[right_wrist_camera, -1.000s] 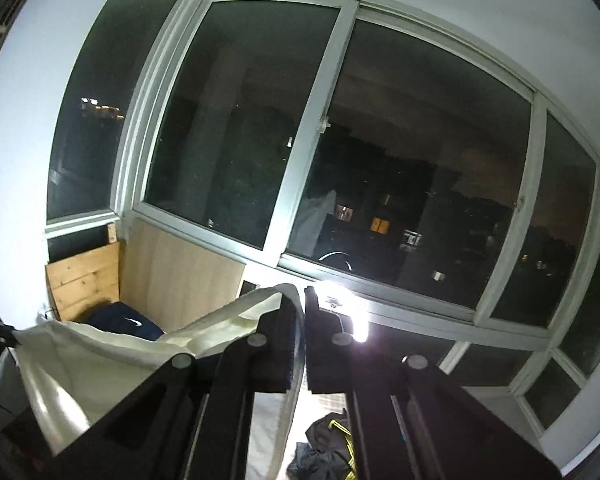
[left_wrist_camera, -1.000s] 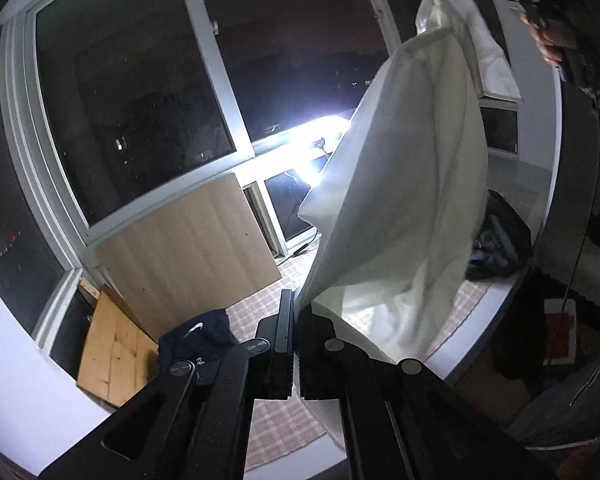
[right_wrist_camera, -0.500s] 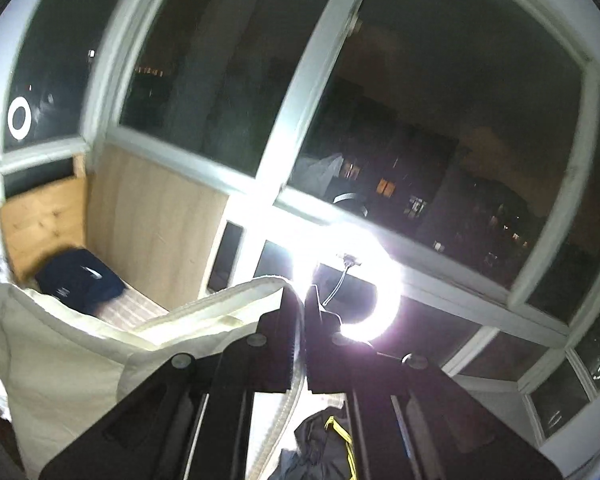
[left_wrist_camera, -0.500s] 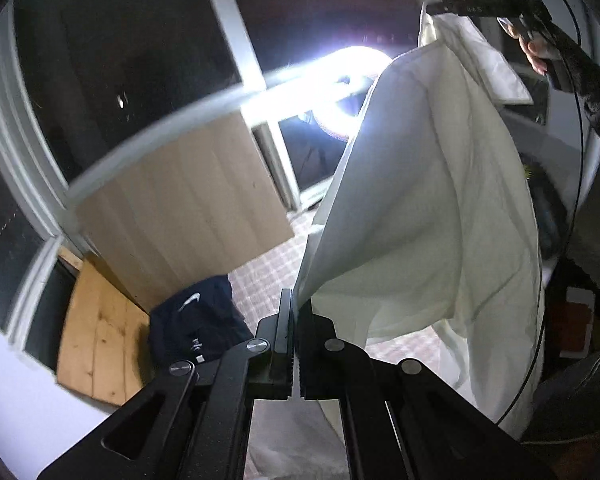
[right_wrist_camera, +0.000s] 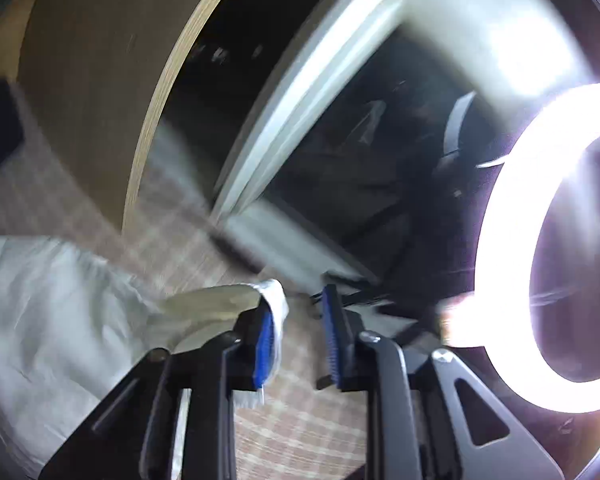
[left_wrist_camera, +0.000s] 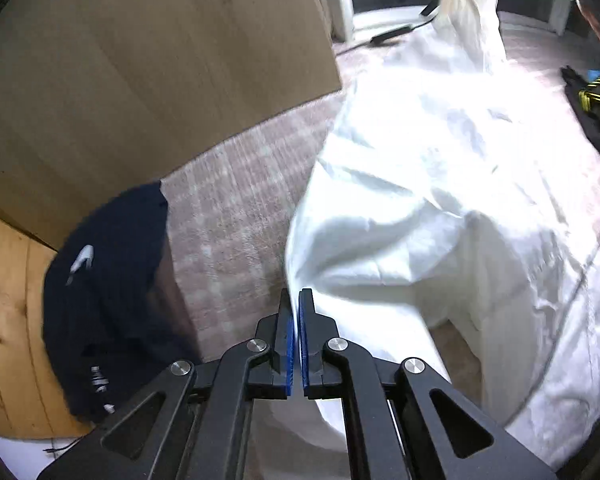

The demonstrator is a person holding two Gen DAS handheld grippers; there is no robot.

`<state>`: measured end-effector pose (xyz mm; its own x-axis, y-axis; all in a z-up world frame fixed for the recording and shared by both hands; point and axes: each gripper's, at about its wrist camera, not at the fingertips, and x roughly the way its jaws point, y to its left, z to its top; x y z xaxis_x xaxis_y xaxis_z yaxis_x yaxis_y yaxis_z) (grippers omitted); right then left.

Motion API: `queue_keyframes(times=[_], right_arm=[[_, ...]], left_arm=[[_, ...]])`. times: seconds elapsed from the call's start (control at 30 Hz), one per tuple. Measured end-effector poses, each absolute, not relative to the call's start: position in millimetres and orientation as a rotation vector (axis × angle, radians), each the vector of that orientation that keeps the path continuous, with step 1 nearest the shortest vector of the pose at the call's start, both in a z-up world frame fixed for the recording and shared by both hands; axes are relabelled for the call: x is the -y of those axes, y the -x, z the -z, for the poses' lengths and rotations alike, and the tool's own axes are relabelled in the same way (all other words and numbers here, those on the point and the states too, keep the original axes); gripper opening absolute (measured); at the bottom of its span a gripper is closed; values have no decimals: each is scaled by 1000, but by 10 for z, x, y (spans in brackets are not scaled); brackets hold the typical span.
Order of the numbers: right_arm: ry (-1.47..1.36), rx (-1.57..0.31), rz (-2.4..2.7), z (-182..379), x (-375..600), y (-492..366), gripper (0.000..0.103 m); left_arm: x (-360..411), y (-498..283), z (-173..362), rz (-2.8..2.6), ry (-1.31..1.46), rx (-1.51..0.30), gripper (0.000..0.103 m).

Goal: Fold clothes
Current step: 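Lay the white shirt flat on the rug and open both grippers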

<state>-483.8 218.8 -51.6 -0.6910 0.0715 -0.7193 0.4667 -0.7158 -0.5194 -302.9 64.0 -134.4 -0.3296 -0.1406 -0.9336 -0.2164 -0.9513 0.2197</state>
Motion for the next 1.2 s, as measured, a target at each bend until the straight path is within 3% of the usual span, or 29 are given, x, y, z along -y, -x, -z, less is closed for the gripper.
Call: queue_keyframes(times=[0.13, 0.47, 0.67, 0.8, 0.87, 0.9, 0.97, 1.2], right_arm=[[-1120, -975, 2467, 505, -2331, 4864, 43], [-1103, -709, 2499, -62, -2752, 4565, 47], [-1037, -404, 2388, -333, -3296, 3461, 47], [-1029, -221, 2369, -368, -3768, 2667, 47], [-1040, -168, 2391, -338, -3937, 2370, 54], [-1046, -141, 2401, -323, -4022, 2222, 58], [-1057, -87, 2421, -293, -4191, 1925, 82], [-1095, 99, 2485, -183, -4766, 906, 84]], left_arm=[[-548, 2941, 1268, -2485, 1799, -486, 5], [-579, 2551, 757, -2550, 1708, -506, 9], [-548, 1786, 437, -2570, 1608, -412, 9], [-530, 1062, 238, -2570, 1541, -334, 18], [-578, 705, 168, -2560, 1516, -308, 18], [-652, 546, 169, -2550, 1498, -289, 17], [-825, 238, 192, -2527, 1460, -247, 17], [-2032, -394, 942, -2226, 1433, -212, 18]])
